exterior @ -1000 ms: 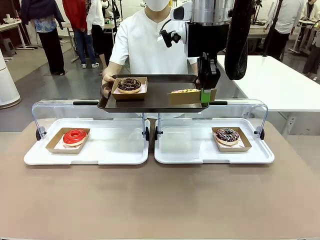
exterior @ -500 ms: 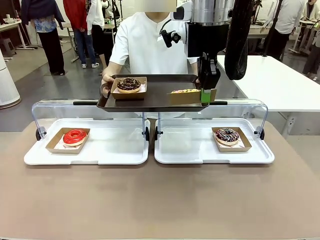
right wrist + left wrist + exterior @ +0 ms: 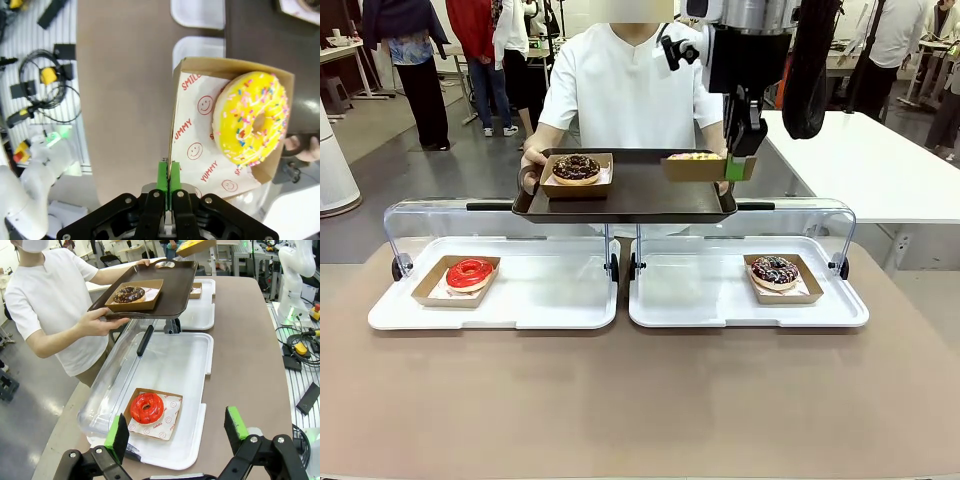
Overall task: Provide the desired donut to the person.
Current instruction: Place the picked Paper togo box onto the Handle tray extended by the person.
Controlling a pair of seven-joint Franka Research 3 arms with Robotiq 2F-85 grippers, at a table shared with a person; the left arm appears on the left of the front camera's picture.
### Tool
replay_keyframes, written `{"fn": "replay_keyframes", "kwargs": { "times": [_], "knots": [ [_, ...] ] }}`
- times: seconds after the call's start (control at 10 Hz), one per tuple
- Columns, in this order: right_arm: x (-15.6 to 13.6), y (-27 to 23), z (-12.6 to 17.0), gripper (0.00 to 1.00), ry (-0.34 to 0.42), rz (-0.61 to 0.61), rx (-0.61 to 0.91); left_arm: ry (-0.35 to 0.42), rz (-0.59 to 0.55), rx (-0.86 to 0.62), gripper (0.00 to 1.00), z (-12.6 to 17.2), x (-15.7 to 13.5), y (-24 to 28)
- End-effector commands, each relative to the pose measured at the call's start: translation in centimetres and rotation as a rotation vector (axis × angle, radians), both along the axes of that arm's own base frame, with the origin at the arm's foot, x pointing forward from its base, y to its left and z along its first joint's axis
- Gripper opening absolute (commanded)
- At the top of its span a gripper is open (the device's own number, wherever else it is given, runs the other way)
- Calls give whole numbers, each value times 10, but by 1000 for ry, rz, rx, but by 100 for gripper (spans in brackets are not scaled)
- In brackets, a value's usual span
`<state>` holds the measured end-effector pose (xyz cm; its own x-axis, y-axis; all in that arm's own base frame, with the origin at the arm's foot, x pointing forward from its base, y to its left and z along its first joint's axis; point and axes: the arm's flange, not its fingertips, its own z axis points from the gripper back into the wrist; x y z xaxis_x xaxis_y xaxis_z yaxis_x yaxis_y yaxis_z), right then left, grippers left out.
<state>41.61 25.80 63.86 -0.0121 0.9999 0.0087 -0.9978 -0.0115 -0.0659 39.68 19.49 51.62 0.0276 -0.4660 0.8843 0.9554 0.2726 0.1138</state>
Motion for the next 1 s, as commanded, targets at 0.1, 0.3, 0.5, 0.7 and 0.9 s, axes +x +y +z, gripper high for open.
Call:
{"fn": "replay_keyframes", "kwargs": {
  "times": [0.1,0.3,0.5,0.7,0.9],
  "knots": [
    [61,-6,9,2,52,92,50,-3,-1,1,100,1,-2,1],
    [95,-5,12,2,89,115,56,-3,-1,1,100,1,-2,1],
    [127,3,8,2,89,126,62,-3,-1,1,100,1,-2,1],
    [155,8,-3,2,98,89,66,-3,-1,1,100,1,-2,1],
    [176,11,-21,2,121,54,66,-3,-1,1,100,1,-2,1]
  ]
}}
